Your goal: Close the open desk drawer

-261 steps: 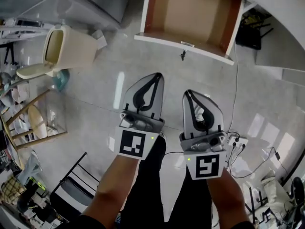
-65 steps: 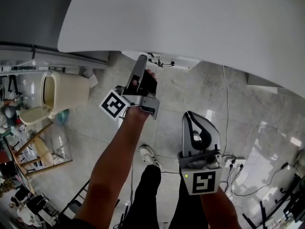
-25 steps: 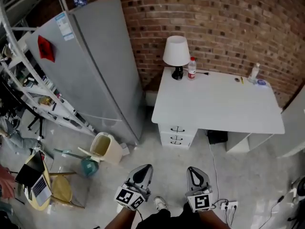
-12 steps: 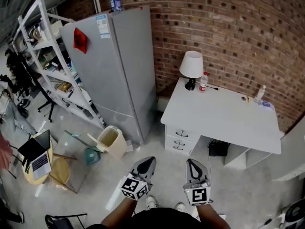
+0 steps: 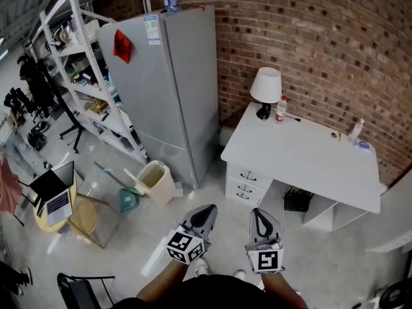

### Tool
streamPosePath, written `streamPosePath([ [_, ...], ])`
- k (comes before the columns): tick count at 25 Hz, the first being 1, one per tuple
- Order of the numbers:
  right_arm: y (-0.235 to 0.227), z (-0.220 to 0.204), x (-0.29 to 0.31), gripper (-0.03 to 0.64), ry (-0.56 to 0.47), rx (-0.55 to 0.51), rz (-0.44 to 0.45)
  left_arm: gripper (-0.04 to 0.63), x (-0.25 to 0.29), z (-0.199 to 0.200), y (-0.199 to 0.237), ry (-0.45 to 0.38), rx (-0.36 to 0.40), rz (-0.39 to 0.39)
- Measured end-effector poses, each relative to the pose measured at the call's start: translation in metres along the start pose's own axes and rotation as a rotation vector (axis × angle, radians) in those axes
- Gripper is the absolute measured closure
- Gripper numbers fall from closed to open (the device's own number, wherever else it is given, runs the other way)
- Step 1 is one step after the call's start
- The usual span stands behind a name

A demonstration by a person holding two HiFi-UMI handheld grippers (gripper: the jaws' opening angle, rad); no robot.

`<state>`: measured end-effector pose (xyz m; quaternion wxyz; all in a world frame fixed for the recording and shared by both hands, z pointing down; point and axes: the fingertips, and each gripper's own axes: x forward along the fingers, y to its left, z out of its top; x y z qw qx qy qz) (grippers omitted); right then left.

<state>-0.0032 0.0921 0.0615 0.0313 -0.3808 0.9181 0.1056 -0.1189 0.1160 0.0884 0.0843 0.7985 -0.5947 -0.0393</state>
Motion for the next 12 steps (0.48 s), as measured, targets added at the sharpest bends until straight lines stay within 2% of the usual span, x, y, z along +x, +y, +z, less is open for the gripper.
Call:
streamPosePath([
  [5,-0.004,-0.001,-0.005,0.591,0.011,0.008,-0.001,0.588,0.001,-0.002,-0.010,0.007,0.007,-0.002],
  [12,-0.009,0.000,0.004,0.591,0.023,-0.043,0.007,0.588,0.008,0.003,-0.012,-0.009,0.031,-0.013],
])
